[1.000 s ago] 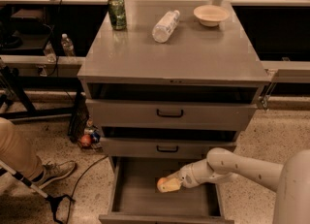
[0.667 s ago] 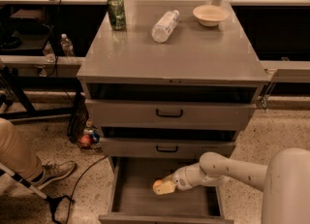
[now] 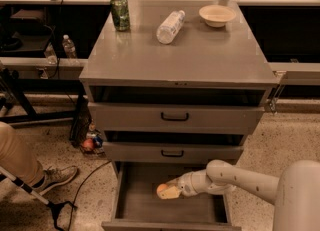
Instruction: Place orange into bottom drawer
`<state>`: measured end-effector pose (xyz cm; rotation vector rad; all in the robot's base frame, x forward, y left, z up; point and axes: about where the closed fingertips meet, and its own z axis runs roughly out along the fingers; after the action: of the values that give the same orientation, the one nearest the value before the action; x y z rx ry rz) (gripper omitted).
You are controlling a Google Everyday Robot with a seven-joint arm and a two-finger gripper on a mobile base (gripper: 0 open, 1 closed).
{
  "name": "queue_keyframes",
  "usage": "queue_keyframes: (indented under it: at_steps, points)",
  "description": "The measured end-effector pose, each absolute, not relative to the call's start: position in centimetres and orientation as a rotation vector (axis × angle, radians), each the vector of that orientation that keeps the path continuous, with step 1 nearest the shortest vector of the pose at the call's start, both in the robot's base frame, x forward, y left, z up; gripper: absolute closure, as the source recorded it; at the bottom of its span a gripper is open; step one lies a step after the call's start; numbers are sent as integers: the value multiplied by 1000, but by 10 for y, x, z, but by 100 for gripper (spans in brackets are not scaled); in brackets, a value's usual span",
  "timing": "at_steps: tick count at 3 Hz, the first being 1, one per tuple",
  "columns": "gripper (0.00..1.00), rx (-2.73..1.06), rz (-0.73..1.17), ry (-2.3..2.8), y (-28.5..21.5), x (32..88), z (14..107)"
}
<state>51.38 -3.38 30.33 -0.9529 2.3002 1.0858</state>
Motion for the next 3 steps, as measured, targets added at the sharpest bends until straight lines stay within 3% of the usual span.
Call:
queue_keyframes:
  at_steps: [3]
  points:
    - [100, -1058, 1085, 2051, -4, 553, 237]
